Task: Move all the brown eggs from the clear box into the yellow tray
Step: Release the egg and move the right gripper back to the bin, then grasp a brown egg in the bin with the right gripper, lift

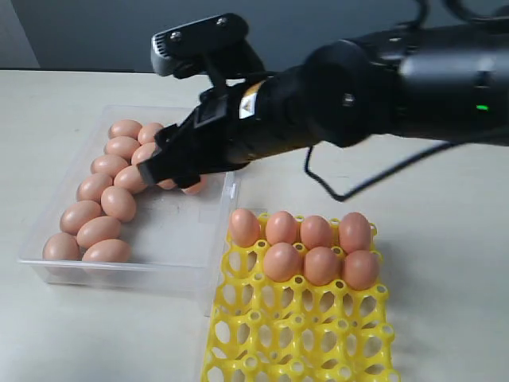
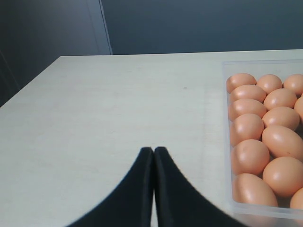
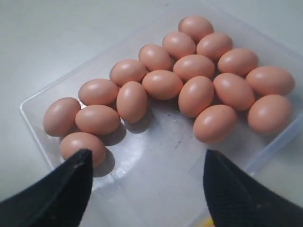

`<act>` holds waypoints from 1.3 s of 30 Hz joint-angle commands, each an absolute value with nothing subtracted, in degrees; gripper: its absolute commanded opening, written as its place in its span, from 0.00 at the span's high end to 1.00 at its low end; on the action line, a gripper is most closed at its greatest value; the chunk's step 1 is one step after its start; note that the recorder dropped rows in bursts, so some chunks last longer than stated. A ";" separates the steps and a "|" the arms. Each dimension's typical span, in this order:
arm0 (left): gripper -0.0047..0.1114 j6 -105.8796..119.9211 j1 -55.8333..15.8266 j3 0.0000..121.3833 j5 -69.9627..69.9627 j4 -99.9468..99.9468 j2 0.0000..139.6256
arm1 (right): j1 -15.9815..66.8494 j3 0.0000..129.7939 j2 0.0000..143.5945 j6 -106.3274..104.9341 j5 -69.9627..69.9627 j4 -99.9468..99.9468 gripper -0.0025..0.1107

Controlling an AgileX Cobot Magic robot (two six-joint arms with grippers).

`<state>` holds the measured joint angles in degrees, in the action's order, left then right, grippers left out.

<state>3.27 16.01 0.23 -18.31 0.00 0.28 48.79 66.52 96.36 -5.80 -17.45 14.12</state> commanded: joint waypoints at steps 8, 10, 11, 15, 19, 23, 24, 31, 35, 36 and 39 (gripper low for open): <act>0.96 3.24 15.75 0.00 -17.69 0.00 0.00 | 46.26 91.22 119.28 1.40 -31.22 13.46 0.42; 0.96 3.24 15.75 0.00 -17.69 0.00 0.00 | 45.34 94.42 121.40 2.55 -33.04 13.10 0.42; 0.96 3.24 15.75 0.00 -17.69 0.00 0.00 | 44.83 96.00 122.35 3.58 -34.05 12.77 0.42; 0.96 3.24 15.75 0.00 -17.69 0.00 0.00 | 43.54 100.35 124.57 9.51 -37.84 6.73 0.42; 0.96 3.24 15.75 0.00 -17.69 0.00 0.00 | 43.30 101.74 125.57 11.15 -40.16 2.88 0.42; 0.96 3.24 15.75 0.00 -17.69 0.00 0.00 | 43.30 101.72 127.30 11.85 -40.58 2.87 0.42; 0.96 3.24 15.75 0.00 -17.69 0.00 0.00 | 43.30 101.72 127.75 12.24 -40.58 2.87 0.42; 0.96 3.24 15.75 0.00 -17.69 0.00 0.00 | 43.30 101.72 130.54 12.63 -39.92 3.01 0.42; 0.96 3.24 15.75 0.00 -17.69 0.00 0.00 | 43.30 101.72 131.47 12.63 -39.67 2.87 0.42; 0.96 3.24 15.75 0.00 -17.69 0.00 0.00 | 43.30 101.72 131.58 12.63 -39.55 2.87 0.42; 0.96 3.24 15.75 0.00 -17.69 0.00 0.00 | 43.30 101.72 132.34 12.63 -39.41 2.98 0.42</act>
